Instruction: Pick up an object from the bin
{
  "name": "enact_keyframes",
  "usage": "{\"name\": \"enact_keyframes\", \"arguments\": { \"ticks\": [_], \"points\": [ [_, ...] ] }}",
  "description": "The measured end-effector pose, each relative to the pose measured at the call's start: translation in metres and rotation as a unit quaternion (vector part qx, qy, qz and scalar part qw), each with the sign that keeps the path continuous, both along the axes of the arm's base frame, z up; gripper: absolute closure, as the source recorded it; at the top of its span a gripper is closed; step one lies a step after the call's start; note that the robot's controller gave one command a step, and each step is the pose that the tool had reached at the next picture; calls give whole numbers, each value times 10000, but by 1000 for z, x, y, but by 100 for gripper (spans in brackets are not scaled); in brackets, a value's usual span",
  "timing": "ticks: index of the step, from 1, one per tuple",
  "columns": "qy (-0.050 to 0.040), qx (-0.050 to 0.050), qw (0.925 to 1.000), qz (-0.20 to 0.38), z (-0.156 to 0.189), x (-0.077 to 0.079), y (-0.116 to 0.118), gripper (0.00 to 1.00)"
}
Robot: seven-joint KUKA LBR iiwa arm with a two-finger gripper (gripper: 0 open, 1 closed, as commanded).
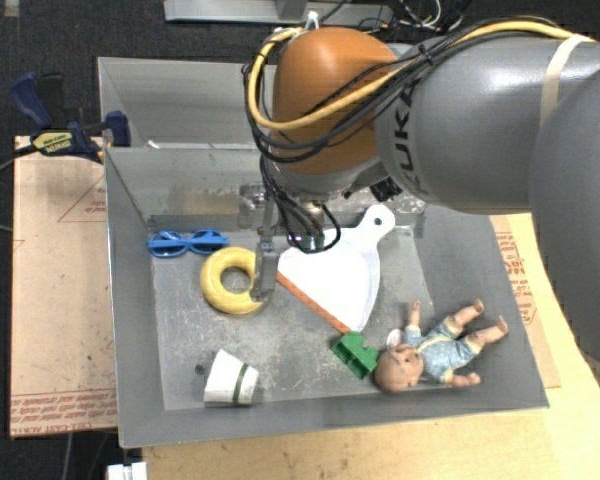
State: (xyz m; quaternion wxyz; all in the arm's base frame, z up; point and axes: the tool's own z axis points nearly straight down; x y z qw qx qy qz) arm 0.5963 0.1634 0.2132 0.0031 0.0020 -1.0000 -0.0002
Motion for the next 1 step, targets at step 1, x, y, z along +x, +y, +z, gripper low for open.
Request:
{"name": "enact_keyframes", "arguments": {
  "ticks": [1],
  "points": [
    [-38, 6, 10000, -17, 5, 2, -1, 0]
  ]
}}
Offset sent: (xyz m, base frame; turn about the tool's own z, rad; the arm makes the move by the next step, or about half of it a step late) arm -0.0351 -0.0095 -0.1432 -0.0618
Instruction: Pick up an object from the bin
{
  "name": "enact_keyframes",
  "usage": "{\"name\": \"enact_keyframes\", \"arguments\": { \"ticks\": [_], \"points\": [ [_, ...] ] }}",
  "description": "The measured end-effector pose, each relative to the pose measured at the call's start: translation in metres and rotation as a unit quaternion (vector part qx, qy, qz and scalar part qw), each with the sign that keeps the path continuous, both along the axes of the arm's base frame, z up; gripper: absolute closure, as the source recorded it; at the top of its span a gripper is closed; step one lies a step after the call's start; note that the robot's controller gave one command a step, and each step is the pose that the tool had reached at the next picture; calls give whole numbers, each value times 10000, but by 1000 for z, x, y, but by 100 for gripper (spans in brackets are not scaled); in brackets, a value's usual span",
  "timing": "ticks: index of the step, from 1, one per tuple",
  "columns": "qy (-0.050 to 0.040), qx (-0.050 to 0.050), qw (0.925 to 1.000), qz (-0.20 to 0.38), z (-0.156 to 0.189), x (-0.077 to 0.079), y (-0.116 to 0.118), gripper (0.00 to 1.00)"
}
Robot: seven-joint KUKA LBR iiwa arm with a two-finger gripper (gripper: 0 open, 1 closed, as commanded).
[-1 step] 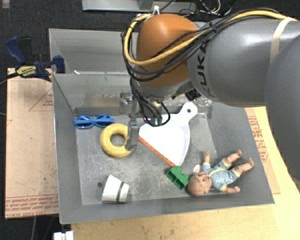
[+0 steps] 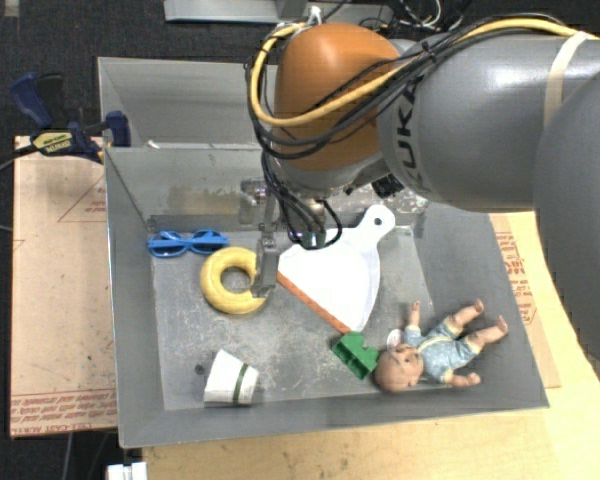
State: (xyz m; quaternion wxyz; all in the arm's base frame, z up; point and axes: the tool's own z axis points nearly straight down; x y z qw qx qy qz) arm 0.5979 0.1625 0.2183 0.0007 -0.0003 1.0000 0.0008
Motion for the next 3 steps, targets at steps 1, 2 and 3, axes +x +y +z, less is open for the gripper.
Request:
{"name": "enact_keyframes", "arguments": {
  "ticks": [1, 2, 3],
  "points": [
    [-12, 4, 9999, 127, -58, -14, -3, 0],
    [42, -5, 9998, 197, -83, -31, -6, 0],
    [-17, 11, 10000, 66, -87, -25, -1, 0]
  ]
}}
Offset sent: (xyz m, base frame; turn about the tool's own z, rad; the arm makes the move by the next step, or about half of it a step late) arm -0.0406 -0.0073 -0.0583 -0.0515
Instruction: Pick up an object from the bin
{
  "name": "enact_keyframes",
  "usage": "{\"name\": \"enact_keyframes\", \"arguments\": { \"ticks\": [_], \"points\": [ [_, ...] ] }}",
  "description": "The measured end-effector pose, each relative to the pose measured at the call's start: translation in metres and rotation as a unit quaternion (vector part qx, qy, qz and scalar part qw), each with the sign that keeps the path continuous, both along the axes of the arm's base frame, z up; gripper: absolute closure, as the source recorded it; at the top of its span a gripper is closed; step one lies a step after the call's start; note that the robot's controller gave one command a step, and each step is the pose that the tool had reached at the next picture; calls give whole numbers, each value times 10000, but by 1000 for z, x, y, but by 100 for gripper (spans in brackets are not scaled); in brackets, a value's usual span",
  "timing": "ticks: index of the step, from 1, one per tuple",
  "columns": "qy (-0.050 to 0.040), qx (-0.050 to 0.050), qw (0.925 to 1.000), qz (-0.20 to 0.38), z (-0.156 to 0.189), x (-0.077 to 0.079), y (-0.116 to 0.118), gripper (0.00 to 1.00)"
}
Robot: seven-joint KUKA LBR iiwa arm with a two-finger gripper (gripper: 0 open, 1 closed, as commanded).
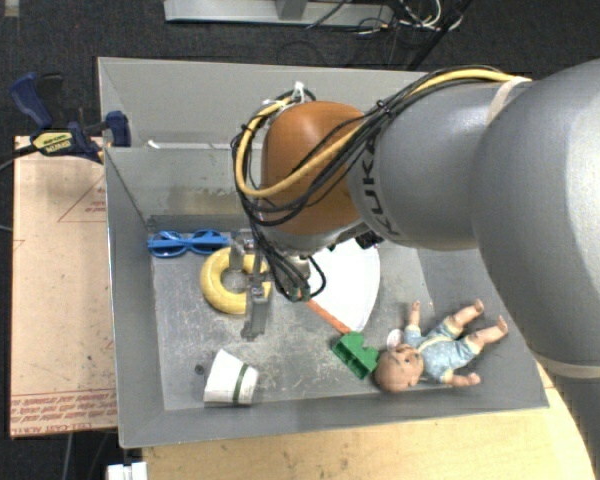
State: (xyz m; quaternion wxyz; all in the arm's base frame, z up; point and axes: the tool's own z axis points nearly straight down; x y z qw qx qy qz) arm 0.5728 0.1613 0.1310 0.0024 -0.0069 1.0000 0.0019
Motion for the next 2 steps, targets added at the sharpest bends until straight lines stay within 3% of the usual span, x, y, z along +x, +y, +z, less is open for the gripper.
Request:
{"name": "enact_keyframes", "arguments": {
  "ticks": [1, 2],
  "points": [
    [26, -2, 10000, -21, -50, -1, 0, 0],
    [-12, 15, 9999, -140, -68, 0, 0, 100]
  ]
}}
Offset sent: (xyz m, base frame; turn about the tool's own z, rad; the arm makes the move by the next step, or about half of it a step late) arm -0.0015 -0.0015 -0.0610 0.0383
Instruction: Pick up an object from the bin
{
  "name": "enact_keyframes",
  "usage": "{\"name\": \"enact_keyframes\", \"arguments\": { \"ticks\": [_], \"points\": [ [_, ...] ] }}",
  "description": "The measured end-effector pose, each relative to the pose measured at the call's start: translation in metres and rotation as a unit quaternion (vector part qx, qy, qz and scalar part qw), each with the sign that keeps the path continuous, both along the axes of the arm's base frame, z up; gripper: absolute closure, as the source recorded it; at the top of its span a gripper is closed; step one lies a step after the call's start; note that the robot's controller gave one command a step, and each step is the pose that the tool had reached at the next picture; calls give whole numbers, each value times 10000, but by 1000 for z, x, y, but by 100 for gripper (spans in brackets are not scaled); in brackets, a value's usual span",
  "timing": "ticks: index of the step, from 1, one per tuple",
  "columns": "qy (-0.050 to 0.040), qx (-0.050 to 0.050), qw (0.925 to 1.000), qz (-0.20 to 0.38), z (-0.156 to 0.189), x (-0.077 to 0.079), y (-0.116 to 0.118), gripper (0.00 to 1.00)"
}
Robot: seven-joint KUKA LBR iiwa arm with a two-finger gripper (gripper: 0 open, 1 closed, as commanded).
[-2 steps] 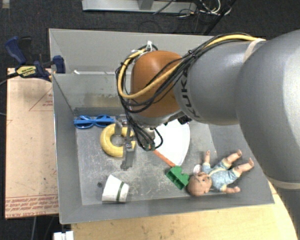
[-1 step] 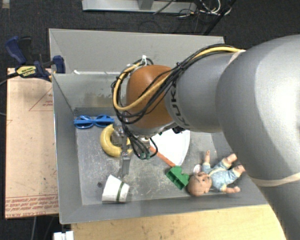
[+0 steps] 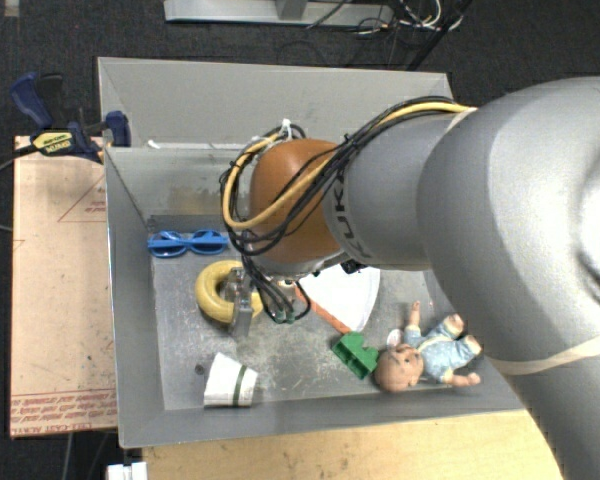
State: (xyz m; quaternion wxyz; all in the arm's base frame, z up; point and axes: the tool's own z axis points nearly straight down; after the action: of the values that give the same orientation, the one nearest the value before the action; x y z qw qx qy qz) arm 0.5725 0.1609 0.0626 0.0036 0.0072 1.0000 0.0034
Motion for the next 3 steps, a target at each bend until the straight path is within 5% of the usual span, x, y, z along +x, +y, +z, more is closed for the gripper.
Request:
{"name": "enact_keyframes", "arguments": {
  "ticks": [3],
  "points": [
    [5, 0, 10000, -22, 16, -1, 0, 100]
  ]
}}
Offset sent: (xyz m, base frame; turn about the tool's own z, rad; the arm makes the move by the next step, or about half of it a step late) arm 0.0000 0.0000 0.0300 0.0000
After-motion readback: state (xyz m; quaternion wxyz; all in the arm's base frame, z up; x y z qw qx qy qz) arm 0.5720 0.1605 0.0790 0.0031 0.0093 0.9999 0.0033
